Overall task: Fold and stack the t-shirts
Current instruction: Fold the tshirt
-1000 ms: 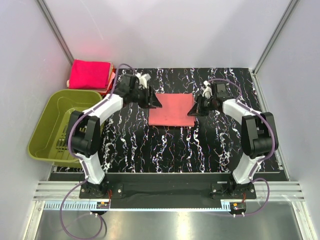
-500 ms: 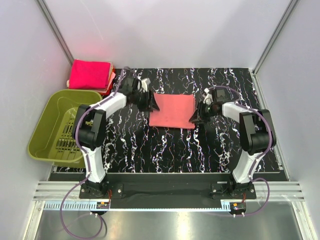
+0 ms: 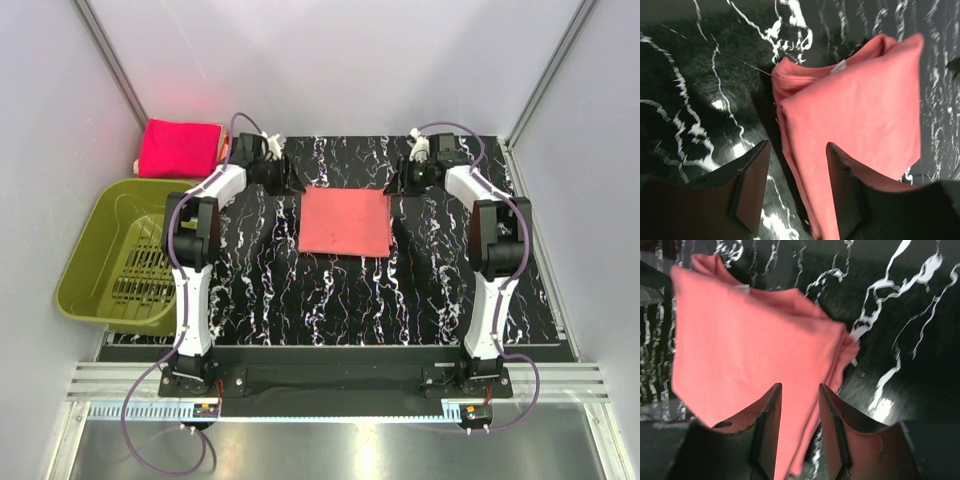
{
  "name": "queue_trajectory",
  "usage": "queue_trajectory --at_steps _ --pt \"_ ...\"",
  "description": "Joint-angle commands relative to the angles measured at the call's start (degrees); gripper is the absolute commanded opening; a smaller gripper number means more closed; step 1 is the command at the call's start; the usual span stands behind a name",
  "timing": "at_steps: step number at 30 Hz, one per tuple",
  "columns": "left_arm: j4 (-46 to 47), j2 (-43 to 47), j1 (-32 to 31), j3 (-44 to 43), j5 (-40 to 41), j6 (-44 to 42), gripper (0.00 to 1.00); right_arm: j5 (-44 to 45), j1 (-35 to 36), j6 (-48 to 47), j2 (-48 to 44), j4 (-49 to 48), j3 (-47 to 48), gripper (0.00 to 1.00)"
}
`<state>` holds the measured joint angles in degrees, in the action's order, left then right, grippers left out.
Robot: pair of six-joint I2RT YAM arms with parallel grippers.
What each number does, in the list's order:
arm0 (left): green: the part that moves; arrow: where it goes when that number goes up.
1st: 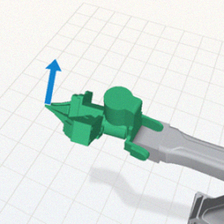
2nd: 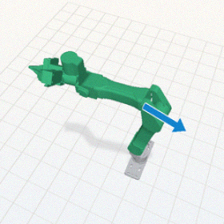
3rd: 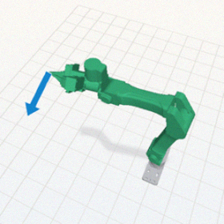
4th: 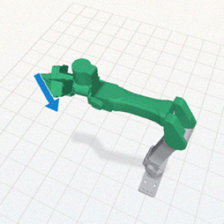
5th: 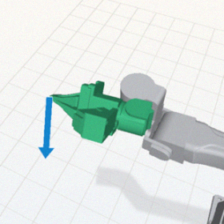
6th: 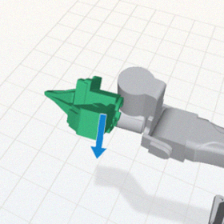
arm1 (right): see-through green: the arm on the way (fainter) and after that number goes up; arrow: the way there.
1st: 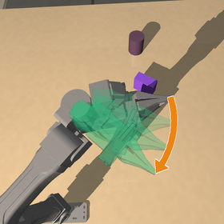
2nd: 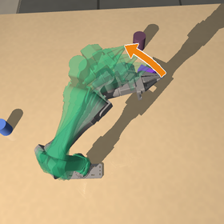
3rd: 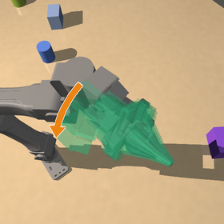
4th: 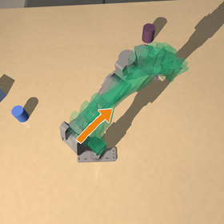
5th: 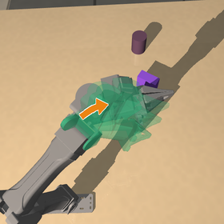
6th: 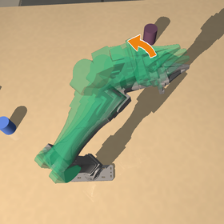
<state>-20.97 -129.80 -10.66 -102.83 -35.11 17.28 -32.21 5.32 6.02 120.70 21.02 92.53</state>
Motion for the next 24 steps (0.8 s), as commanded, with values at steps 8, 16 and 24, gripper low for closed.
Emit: queue_trajectory --at_steps 8,16,24 --pt "3.30 -5.90 -0.68 -7.65 -6.11 -4.27 0.50 -4.70 -1.63 -11.20 9.98 2.01 14.16 0.48" --pt "3.75 -7.66 -0.59 -10.28 -6.55 -4.89 0.46 -10.85 -2.77 -14.45 16.82 9.37 25.49 0.49" --pt "3.74 -10.65 -0.07 -13.71 -8.74 -2.87 0.30 -13.06 -2.86 -15.69 27.21 26.27 41.32 0.49"
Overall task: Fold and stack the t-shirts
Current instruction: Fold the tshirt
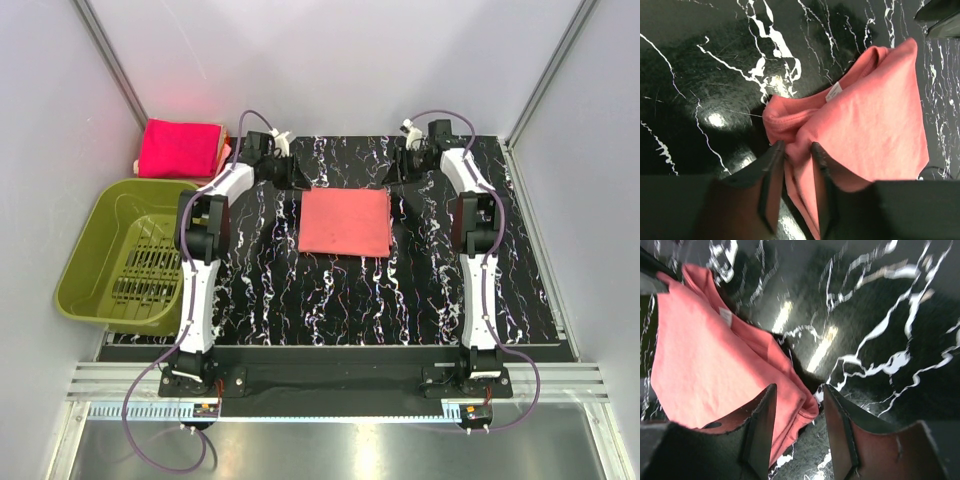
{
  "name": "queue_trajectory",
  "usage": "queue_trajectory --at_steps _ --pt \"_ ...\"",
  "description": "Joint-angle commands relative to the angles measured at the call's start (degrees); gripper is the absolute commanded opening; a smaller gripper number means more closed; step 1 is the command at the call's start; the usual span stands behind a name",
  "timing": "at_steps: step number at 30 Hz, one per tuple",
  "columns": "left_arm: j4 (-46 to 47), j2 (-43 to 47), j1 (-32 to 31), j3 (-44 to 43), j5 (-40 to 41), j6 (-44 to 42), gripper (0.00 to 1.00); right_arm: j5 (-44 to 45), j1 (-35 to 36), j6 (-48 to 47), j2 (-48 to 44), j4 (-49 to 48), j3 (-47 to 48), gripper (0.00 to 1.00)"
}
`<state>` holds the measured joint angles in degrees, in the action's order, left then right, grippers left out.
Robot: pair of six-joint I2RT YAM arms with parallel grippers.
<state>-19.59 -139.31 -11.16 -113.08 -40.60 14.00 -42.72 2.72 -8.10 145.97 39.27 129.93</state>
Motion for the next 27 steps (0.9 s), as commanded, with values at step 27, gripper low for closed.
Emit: queue_trajectory --at_steps 27 --pt "8.08 -2.99 0.44 -5.93 -7.56 8.06 0.00 -6.15 -0.44 -4.38 -0.07 8.37 1.65 0.50"
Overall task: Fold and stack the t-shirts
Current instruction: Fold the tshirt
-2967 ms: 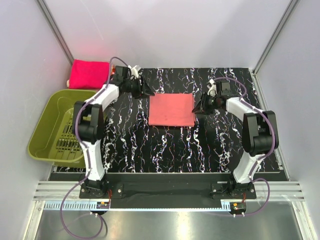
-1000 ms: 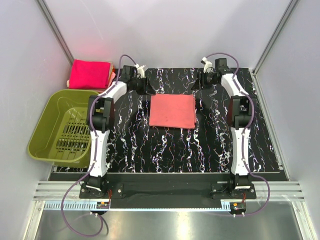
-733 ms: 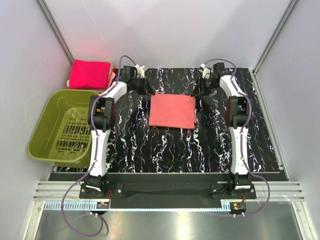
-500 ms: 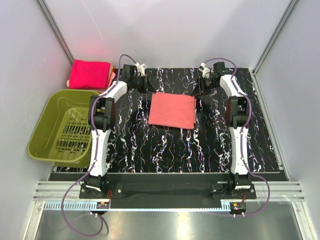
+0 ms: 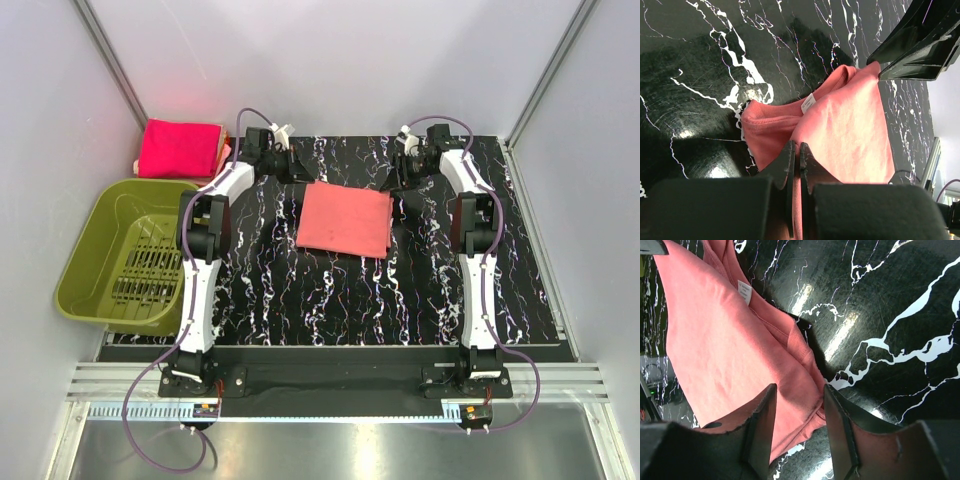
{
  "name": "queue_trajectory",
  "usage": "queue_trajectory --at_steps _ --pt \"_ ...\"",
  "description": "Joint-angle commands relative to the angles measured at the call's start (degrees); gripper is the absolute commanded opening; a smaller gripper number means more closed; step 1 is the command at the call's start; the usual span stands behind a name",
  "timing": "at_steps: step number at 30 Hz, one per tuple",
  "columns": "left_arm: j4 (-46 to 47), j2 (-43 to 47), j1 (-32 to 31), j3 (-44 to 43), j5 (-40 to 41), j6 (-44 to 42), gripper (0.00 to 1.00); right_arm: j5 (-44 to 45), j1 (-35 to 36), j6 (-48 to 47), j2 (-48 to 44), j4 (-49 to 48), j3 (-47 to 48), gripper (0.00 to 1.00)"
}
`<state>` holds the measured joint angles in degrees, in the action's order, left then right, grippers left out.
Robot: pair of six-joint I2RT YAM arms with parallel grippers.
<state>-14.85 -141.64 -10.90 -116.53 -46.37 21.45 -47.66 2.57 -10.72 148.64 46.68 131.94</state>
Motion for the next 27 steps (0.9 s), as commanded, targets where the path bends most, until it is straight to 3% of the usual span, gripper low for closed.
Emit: queue_trajectory --at_steps 1,4,5,6,7,9,13,14,17,20,21,23,27 --pt "3.43 -0.83 0.17 -2.56 -1.79 0.61 0.00 -1.03 -0.28 -1.85 -2.83 1.05 -0.54 0.50" --pt "3.51 -0.91 0.17 -2.65 -1.79 1.13 0.00 -0.33 -0.46 -2.20 -3.09 0.96 -1.16 0.45" --pt "3.51 -0.91 0.17 -2.74 -1.79 1.14 0.00 -0.33 -0.37 -2.20 -3.35 0.87 -1.33 0.37" --pt "3.51 -0.91 0.26 -2.74 -1.88 1.40 0.00 0.11 -0.37 -1.94 -3.70 0.96 -1.16 0.16" --pt "3.51 -0.39 0.26 -2.74 -1.88 1.57 0.00 0.02 -0.37 -1.50 -4.05 0.79 -1.07 0.07" --pt "4.30 0.75 0.09 -2.04 -2.23 2.54 0.00 0.28 -0.46 0.87 -6.41 0.35 -1.07 0.00" --pt "12.11 7.24 -0.44 3.40 -0.13 7.62 0.00 0.99 -0.55 6.49 -11.69 -4.20 -6.06 0.00" --pt "12.91 7.35 -0.53 3.68 0.14 8.51 0.00 1.08 -0.55 9.55 -12.84 -6.49 -11.13 0.00" --pt "13.18 3.67 -0.62 -0.70 -0.82 11.93 0.00 3.88 -1.07 16.14 -17.58 -15.54 -20.71 0.00" --pt "13.18 -0.47 -0.79 -4.04 -1.27 12.91 0.00 7.31 -2.21 20.54 -17.25 -19.42 -24.26 0.00" --pt "13.62 -1.26 -0.88 -4.58 -1.09 12.91 0.12 8.45 -2.22 21.43 -16.98 -19.95 -24.71 0.00" --pt "14.32 -4.07 -1.06 -6.50 -2.14 14.49 0.25 8.73 -4.04 23.45 -15.32 -21.18 -25.15 0.00" --pt "18.36 -5.93 -0.97 -5.91 -3.29 17.13 0.36 10.65 -4.67 25.04 -12.41 -21.63 -23.57 0.05"
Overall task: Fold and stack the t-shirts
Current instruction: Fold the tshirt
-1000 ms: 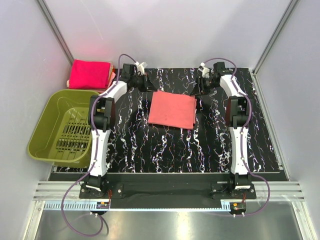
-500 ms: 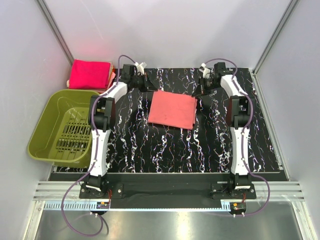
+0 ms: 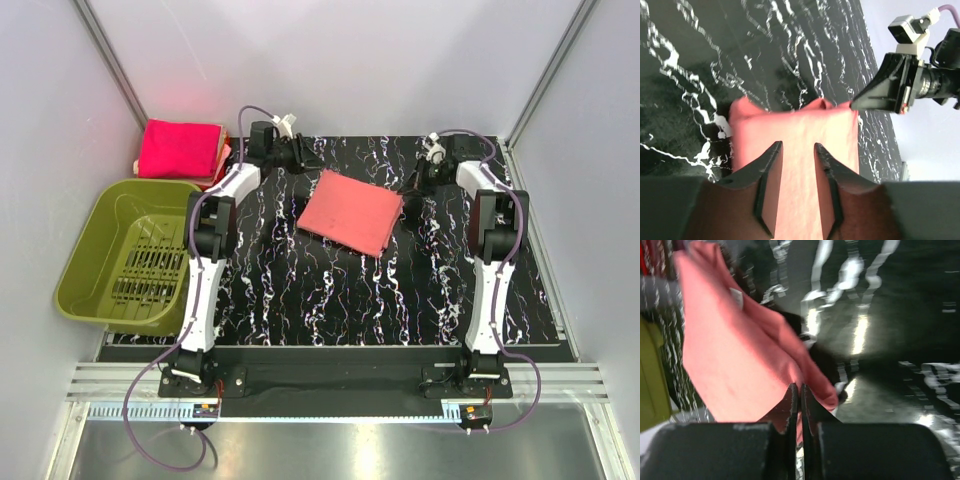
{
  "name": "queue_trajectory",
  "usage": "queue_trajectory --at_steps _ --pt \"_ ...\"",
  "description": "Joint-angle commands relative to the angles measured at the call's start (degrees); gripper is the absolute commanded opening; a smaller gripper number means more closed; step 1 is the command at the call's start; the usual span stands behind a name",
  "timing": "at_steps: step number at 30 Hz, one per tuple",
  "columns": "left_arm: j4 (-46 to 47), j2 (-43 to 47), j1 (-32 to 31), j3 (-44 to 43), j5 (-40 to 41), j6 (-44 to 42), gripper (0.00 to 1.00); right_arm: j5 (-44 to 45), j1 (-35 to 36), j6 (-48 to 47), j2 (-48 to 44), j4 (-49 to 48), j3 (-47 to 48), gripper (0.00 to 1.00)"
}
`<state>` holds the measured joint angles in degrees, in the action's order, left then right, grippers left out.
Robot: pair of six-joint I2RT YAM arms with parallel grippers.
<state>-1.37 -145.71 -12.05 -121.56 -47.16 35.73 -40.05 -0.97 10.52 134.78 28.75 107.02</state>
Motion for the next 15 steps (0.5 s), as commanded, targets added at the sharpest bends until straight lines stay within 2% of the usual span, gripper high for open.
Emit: queue_trajectory --at_steps 1,3,5,8,13,15 --pt "4.97 -1.08 0.28 -0.35 -2.24 2.42 0.39 3.31 -1.40 4.15 1.62 -3.79 1.26 0.07" --pt "3.23 1.11 0.45 1.32 -1.19 0.85 0.42 4.72 -2.27 4.77 1.63 -3.70 0.82 0.14" --pt "1.55 2.79 0.71 2.63 0.39 -2.93 0.45 4.11 -2.63 4.51 0.75 -4.05 -0.15 0.16" --pt "-5.30 6.92 1.15 6.14 2.68 -8.11 0.48 4.19 -2.72 4.24 -1.27 -4.06 -0.41 0.37" --pt "-7.60 15.53 0.98 18.61 5.05 -11.03 0.49 5.77 -2.72 7.57 -6.89 -4.49 -3.73 0.56" --pt "-7.86 17.47 0.81 21.17 5.23 -10.68 0.49 5.51 -2.54 8.72 -8.74 -5.46 -5.85 0.58"
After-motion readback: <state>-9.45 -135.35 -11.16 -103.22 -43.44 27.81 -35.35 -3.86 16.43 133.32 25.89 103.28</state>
